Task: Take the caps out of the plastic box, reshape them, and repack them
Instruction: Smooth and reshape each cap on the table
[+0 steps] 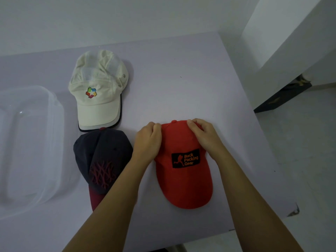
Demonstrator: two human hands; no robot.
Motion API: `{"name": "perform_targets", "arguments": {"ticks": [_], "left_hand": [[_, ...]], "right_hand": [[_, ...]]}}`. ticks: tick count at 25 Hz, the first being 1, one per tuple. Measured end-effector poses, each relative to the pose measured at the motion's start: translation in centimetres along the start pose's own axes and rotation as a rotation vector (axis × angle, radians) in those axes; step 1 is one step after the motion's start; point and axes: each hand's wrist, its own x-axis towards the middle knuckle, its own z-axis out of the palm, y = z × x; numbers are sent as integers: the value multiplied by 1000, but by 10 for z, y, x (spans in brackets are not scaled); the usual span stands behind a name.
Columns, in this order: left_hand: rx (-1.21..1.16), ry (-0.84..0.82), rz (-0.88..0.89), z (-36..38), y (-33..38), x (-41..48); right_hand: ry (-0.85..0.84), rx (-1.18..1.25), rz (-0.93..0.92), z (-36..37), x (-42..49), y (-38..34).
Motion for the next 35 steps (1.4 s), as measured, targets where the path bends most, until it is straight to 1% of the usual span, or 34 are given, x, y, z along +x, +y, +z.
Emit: {"name": "perform_targets", "arguments": {"ticks": [1, 3, 6, 8, 12, 14, 16, 17, 19, 21, 24, 27, 28, 31, 32, 33, 35], "left_hand": [[69, -24, 29, -2, 3, 5], [158, -89, 19, -7, 4, 14], [176, -173, 10, -8, 1, 15], [175, -167, 42, -5, -1, 14], [126, -141, 65, -2, 4, 12], [91, -149, 44, -12, 8, 14], [51, -197, 14, -29, 8, 21], [36, -244, 3, -36, 7, 25], [16, -349, -13, -42, 6, 31], [-37, -379, -13, -40, 6, 35], [-160, -358, -15, -37, 5, 39], [-152, -354, -31, -35, 2, 40], [-146, -326, -19, -37, 3, 40], [-238, -149, 53, -57, 10, 45], [-269, -96, 77, -71, 12, 47], [-268, -51, 106, -87, 13, 49], [-131, 35, 146, -124, 9, 52]], "right_hand": [[-54, 8, 12, 1, -1, -2], [-128, 23, 39, 2, -1, -4], [-179, 103, 119, 2, 1, -7], [-197, 120, 158, 2, 2, -9], [-166, 38, 166, 1, 0, -13], [-99, -39, 103, -8, -1, -17], [-52, -48, 57, -23, -2, -22], [-85, -67, 63, -30, -2, -25], [-212, -154, 98, -35, -2, -27], [-262, -156, 107, -33, 0, -25], [-205, -24, 104, -29, 3, -21], [-162, -14, 88, -28, 0, -16], [-122, -36, 68, -27, -2, -17], [106, -85, -62, -25, -2, -29], [158, -108, -120, -21, -1, -36], [179, -147, -185, -16, 1, -44], [140, -246, -314, 3, 7, -62]]}}
